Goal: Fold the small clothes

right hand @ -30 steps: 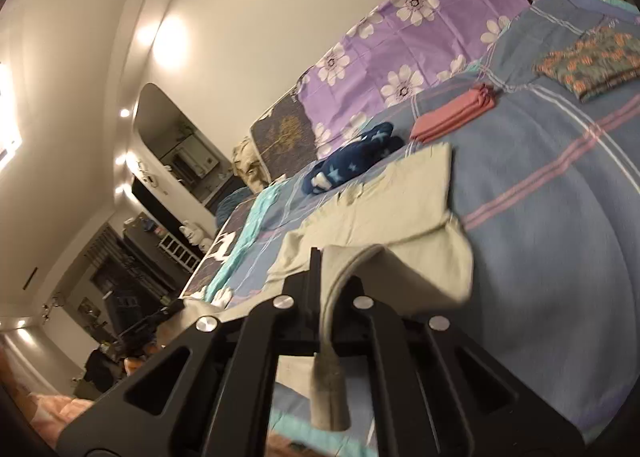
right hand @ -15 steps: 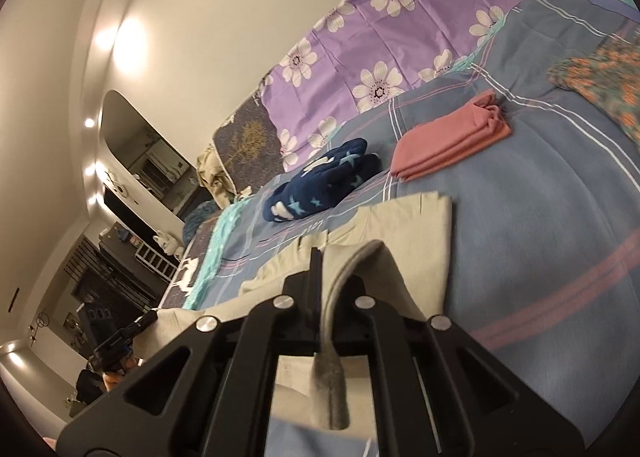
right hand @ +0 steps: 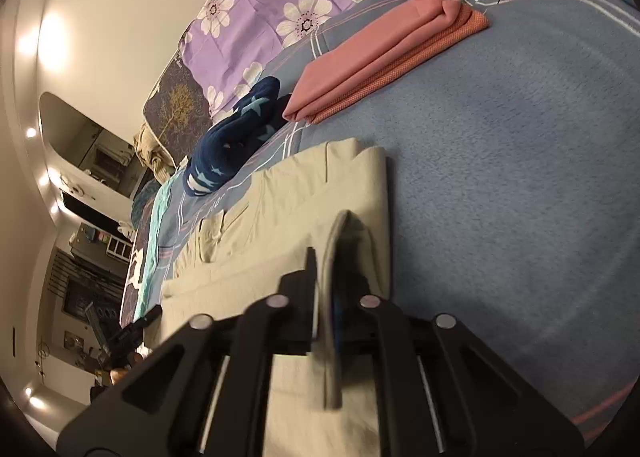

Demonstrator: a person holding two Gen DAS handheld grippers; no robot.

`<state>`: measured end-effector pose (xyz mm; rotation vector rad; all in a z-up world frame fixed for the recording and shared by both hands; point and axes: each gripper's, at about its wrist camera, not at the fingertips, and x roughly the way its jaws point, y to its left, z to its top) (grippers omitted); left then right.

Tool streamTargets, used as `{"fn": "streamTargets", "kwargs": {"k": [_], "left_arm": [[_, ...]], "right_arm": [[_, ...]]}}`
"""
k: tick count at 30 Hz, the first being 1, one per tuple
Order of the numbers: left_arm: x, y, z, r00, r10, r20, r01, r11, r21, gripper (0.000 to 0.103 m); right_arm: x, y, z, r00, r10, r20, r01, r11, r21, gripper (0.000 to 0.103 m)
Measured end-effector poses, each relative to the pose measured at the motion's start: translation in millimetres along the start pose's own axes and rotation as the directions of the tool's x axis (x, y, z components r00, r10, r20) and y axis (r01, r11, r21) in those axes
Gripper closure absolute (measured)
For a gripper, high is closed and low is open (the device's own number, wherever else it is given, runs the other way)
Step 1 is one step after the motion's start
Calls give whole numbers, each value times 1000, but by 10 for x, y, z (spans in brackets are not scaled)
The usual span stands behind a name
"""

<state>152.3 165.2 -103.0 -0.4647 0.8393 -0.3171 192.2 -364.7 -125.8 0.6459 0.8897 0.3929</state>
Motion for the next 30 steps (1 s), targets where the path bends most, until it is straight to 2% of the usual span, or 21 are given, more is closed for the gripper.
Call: {"fn": "streamTargets", "kwargs": {"k": [1,4,5,6,7,10,12,14,17,18,20,21,23,24,25,27,30], "left_arm": [[-55,-27,-28,1000,11,4,-11,1000,11,65],[-242,-151,-179,1000,15,-20,-14,998,66,65],[-277,-177,-232,999,18,-38,-15,997,79,69],[-298,-197,-269,998,26,-49,-21,996,92,85],[-322,-224,-311,997,36,-62,-29,994,109,98],[-380,-269,-337,998,12,-67,-4,994,113,99],[-403,-311,-205,998,-55,-42,58,995,80,99],[-392,-342,19,995,-98,-4,98,994,45,99],[-308,-359,421,996,-63,58,62,998,26,99],[-223,-319,590,996,-43,83,42,999,12,97],[-31,-186,795,996,12,91,-8,999,-43,78],[98,-79,860,995,65,72,-58,994,-94,63],[222,22,876,992,119,43,-113,986,-125,59],[255,49,852,992,118,32,-114,987,-111,57],[259,63,826,993,118,28,-115,989,-95,54],[285,108,754,989,148,14,-147,987,-65,43],[414,217,736,982,184,-35,-185,981,-53,43]], "right_arm": [[-51,22,-22,1000,-4,-3,4,1000,-23,82],[-134,112,-83,999,-24,-35,21,995,-101,82],[-164,145,-111,998,-43,-45,37,991,-129,83],[-183,171,-131,997,-59,-52,51,987,-153,93],[-197,194,-143,996,-68,-56,57,984,-170,95],[-254,265,-122,998,-30,-46,21,983,-183,97],[-274,312,-27,999,23,-29,-28,987,-157,97],[-256,360,209,998,69,6,-68,991,-114,98],[-124,359,597,996,71,52,-69,997,-45,98],[4,343,752,997,53,48,-52,999,-15,98],[228,292,905,1000,-12,26,11,1000,20,95],[339,279,938,998,-58,12,58,998,27,92],[446,283,908,996,-94,-5,94,996,4,72],[449,283,872,995,-96,3,96,995,-15,55],[431,276,823,994,-110,22,110,993,-45,50],[429,219,784,989,-147,29,149,985,-83,50],[473,115,802,985,-171,18,172,981,-85,49]]}}
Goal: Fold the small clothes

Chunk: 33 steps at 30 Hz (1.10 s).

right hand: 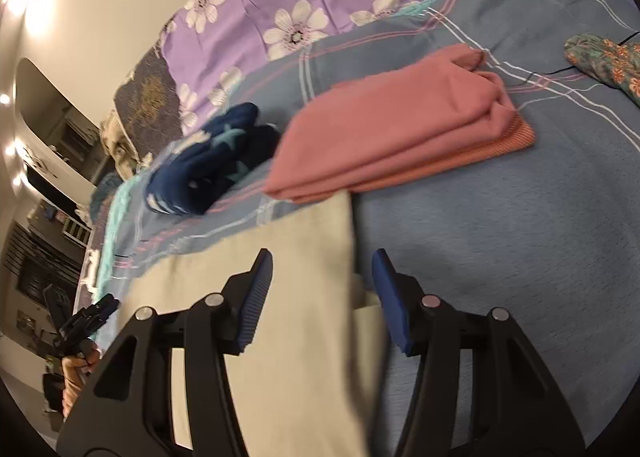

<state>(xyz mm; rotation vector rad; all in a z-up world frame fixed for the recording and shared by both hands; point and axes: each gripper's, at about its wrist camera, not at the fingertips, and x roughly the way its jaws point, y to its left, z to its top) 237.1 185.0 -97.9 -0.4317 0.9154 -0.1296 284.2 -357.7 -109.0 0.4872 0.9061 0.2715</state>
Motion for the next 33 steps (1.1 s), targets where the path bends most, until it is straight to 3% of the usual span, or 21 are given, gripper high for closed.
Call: {"fn": "streamTargets", "kwargs": {"k": [3,4,5,6,7,10,12,14,15,16,18,21,24,28,30,31,33], "left_arm": [[156,30,36,999,-18,-36,18,1000,3,43],[183,6,52,1000,-16,-26,16,1000,19,51],[197,-26,63,1000,-24,-17,25,999,35,71],[217,-60,91,998,-56,-27,58,997,43,100],[171,-92,109,999,-50,-5,50,998,37,102],[-151,-253,89,991,-65,113,54,994,98,102],[-298,-304,87,986,-60,158,40,991,125,101],[-279,-333,99,984,16,178,-44,987,153,96],[-214,-319,90,983,91,163,-116,981,153,86],[-165,-293,66,982,131,134,-150,979,141,78],[-205,-281,-27,985,136,110,-150,981,122,68],[-419,-493,-268,977,163,141,-189,962,199,59],[-658,-865,-632,989,85,119,-119,941,316,55],[-838,-1409,-1215,998,1,58,-28,884,467,46],[-943,-1543,-1494,999,-6,52,-21,862,506,45],[-980,-1544,-1596,998,7,57,-35,865,501,44],[-1090,-1409,-1751,998,38,52,-57,896,440,43]], "right_arm": [[115,16,57,999,25,-31,-26,1000,-18,49],[171,45,80,999,22,-40,-23,999,-37,52],[211,72,105,999,8,-42,-10,999,-47,59],[247,98,124,999,-2,-51,-1,999,-54,90],[224,121,129,999,-8,-40,6,999,-52,100],[-46,289,94,995,82,59,-75,992,-106,101],[-169,381,84,992,78,102,-62,986,-156,99],[-85,366,106,997,-9,79,21,987,-158,76],[-33,328,98,997,-47,56,55,989,-137,59],[-27,262,62,997,-70,42,74,992,-98,63],[-120,162,-55,998,-53,34,55,996,-75,64],[-377,28,-299,997,-63,44,66,994,-89,64],[-695,-149,-660,998,-47,31,49,996,-75,66],[-1108,-319,-1202,1000,-8,20,9,998,-57,70],[-1242,-340,-1432,1000,11,12,-10,999,-48,70],[-1322,-347,-1561,1000,18,9,-17,999,-46,70],[-1432,-349,-1734,1000,28,7,-28,999,-41,70]]}}
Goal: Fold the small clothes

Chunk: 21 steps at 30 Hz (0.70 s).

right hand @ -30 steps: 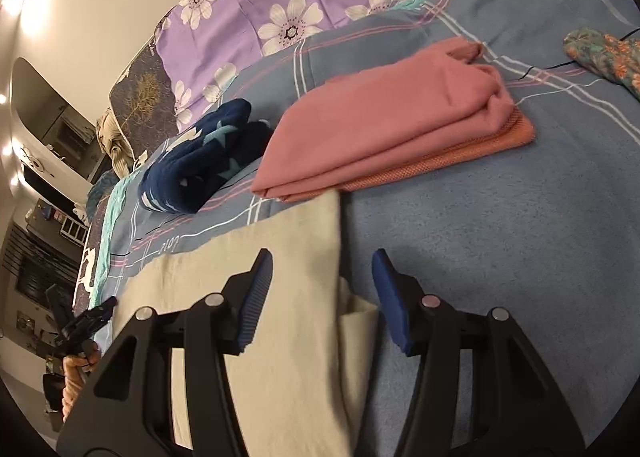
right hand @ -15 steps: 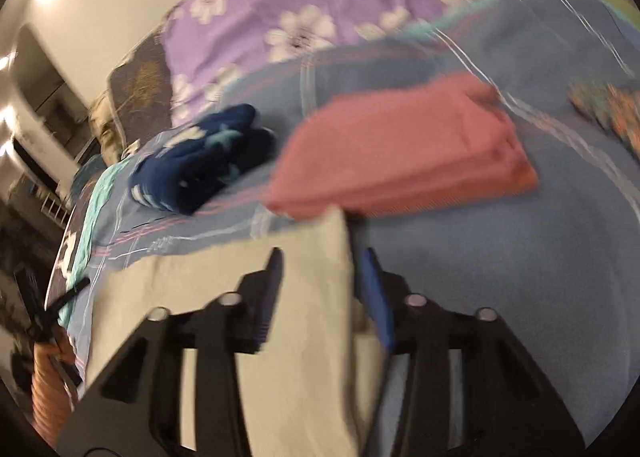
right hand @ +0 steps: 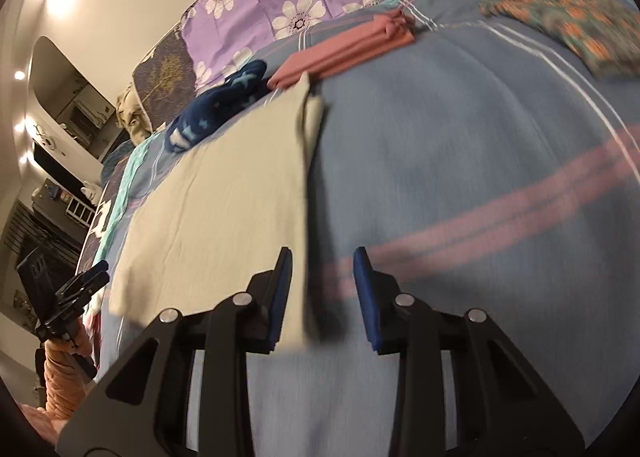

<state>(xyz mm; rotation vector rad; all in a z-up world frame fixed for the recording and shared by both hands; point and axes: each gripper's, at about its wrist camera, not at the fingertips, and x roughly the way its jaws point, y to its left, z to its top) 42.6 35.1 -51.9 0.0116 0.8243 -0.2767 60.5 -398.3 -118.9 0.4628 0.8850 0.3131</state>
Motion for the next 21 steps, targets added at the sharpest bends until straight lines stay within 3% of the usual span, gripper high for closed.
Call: {"fn": "streamTargets", "kwargs": {"k": [2,5,7,11,15,20,21], "left_arm": [[-83,156,-164,1000,-1,-21,-1,994,-106,43],[-233,434,-492,1000,0,-26,-7,962,-275,43],[-300,585,-703,999,-32,-3,29,937,-348,43],[-239,872,-998,992,-113,48,122,852,-510,43],[-150,1018,-990,981,-144,133,195,783,-591,42],[49,1085,-849,974,-159,162,224,775,-591,43],[82,1111,-813,972,-165,168,233,769,-595,47]], "right_arm": [[-87,3,-163,999,42,-4,-42,999,26,69],[-108,10,-361,994,101,-34,-98,992,74,61],[-42,65,-426,990,130,-59,-124,988,88,53],[61,126,-430,989,139,-56,-131,982,134,44],[145,190,-387,987,150,-56,-136,970,199,40],[218,228,-364,992,121,-27,-112,970,218,40],[236,222,-348,993,120,-19,-113,967,231,40]]}}
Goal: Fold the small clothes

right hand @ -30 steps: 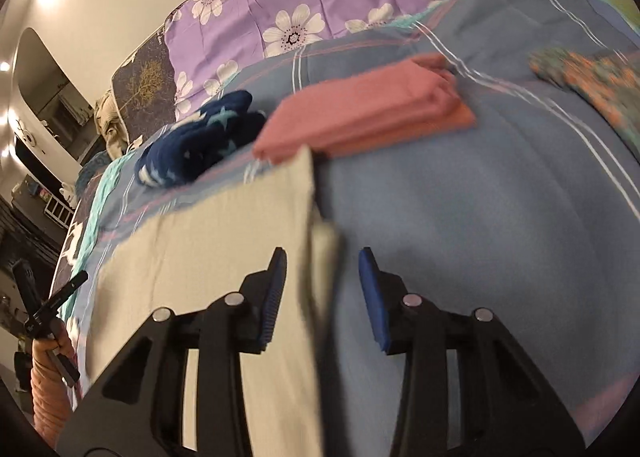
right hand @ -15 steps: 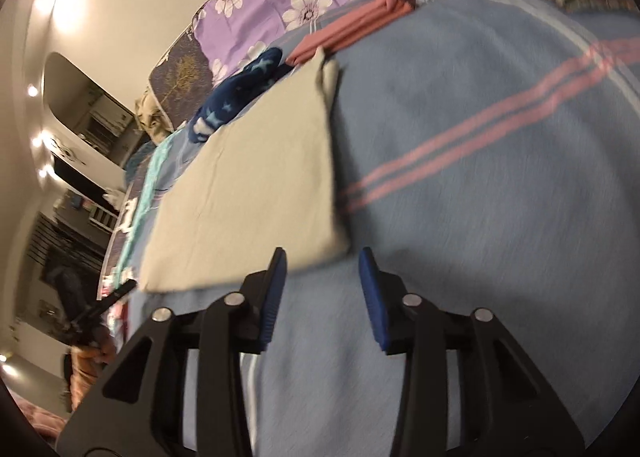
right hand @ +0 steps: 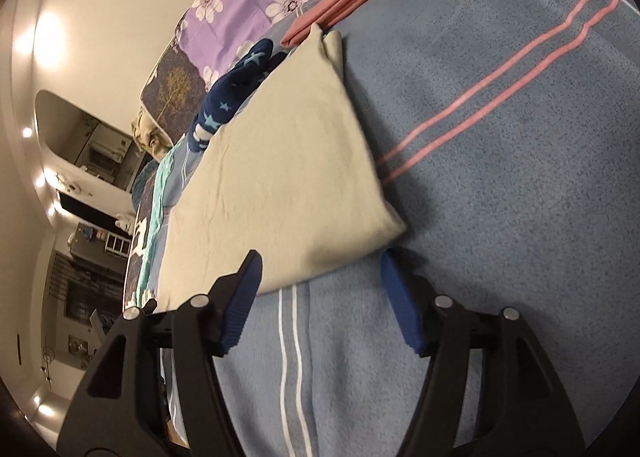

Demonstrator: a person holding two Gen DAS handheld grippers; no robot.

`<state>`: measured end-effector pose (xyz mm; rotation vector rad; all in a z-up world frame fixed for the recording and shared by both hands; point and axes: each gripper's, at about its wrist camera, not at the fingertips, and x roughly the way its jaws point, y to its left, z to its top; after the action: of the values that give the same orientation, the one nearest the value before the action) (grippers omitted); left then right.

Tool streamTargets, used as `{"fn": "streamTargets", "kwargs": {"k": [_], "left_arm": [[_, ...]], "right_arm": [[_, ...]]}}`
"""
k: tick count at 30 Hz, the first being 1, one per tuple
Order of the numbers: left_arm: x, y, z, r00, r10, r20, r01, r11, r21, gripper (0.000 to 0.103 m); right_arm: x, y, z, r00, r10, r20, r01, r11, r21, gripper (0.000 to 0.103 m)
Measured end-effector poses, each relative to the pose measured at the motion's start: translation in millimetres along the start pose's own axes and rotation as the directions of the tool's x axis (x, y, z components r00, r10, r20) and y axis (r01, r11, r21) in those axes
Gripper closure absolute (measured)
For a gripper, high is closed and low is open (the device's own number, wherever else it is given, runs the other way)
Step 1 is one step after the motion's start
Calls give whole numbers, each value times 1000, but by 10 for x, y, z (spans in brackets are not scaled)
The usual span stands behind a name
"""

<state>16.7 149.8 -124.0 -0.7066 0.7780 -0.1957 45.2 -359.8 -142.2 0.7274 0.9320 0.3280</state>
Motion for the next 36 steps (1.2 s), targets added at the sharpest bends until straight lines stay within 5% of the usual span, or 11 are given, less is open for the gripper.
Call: {"fn": "streamTargets", "kwargs": {"k": [3,5,6,7,14,20,24,27,31,34,36], "left_arm": [[118,80,112,1000,-8,-24,7,999,-42,92],[150,134,132,999,-22,-42,19,997,-79,99],[140,104,141,999,-14,-33,11,998,-67,100],[102,57,145,1000,-7,-18,6,999,-46,100],[-394,-415,308,998,-22,65,13,992,129,100],[-672,-418,-21,994,104,-23,-95,965,244,99],[-664,-214,-211,924,383,-7,-366,889,274,89],[-746,-450,-159,901,429,71,-428,846,317,81],[-605,-1269,-169,948,296,120,-316,810,493,59],[-111,-1915,-374,985,169,-22,-120,777,618,59],[268,-2256,-565,981,148,-129,-25,747,665,59]], "right_arm": [[75,5,87,1000,-11,19,10,1000,14,43],[114,0,141,998,-57,35,56,998,25,66],[144,-13,166,996,-84,31,83,996,32,93],[164,-49,188,997,-74,19,73,995,62,98],[-355,247,207,995,39,89,-37,999,-26,101],[-553,286,-187,997,-75,-14,73,986,-147,101],[-393,-67,-445,983,-163,-83,154,983,-98,93],[-530,-170,-365,994,-101,-35,100,994,-46,87],[-703,-99,-227,992,-98,76,106,988,-108,86],[-642,-130,-159,995,-44,87,52,994,-98,89],[-556,-164,-124,997,7,71,-1,997,-74,89]]}}
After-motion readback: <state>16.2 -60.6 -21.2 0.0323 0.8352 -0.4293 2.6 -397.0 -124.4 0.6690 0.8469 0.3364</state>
